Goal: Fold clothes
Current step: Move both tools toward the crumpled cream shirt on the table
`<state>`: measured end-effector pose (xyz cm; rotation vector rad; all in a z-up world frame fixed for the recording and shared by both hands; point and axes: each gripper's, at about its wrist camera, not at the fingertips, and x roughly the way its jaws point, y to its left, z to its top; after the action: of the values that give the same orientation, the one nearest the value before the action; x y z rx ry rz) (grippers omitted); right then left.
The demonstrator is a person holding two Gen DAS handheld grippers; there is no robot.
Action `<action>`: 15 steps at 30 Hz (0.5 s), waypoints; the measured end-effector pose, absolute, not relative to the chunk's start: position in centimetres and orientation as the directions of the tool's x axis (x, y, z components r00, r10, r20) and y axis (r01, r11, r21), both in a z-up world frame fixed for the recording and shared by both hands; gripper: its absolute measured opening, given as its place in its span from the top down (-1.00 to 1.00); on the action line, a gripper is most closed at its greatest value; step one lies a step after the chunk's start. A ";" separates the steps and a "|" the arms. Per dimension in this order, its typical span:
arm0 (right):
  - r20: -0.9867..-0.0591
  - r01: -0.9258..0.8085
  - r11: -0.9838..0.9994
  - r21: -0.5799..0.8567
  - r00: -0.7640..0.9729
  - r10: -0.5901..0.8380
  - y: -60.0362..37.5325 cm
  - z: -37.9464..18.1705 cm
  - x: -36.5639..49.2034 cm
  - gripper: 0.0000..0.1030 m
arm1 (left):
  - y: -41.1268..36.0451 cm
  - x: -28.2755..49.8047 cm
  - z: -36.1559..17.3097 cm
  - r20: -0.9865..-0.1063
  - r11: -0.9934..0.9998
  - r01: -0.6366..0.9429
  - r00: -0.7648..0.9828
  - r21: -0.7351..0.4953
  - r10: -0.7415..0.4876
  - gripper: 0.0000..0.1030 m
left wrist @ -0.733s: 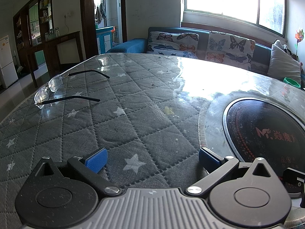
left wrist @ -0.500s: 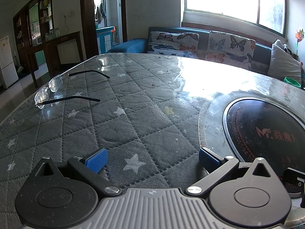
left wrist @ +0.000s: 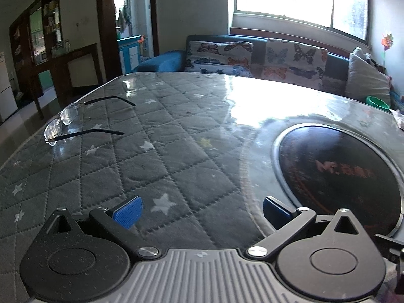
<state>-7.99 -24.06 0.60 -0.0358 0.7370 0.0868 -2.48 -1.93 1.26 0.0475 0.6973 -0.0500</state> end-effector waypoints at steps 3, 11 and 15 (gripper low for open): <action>-0.666 -0.098 0.995 -0.004 0.743 0.070 -24.1 1.2 -9.1 -1.00 | -2.6 -3.4 1.5 -0.651 0.996 0.084 0.758 0.020 -0.050 -1.00; -0.633 -0.075 0.997 -0.006 0.772 0.055 -24.7 3.1 -13.4 -1.00 | -4.5 -6.2 2.4 -0.657 0.988 0.154 0.744 -0.004 -0.119 -1.00; -0.619 -0.059 0.998 -0.035 0.785 0.025 -25.1 3.8 -15.3 -1.00 | -5.5 -7.5 2.9 -0.653 0.983 0.185 0.743 -0.010 -0.147 -1.00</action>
<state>-15.26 -25.11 3.84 -0.0533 0.6660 0.0455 -7.50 -5.45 2.92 0.0565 0.7107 -0.1820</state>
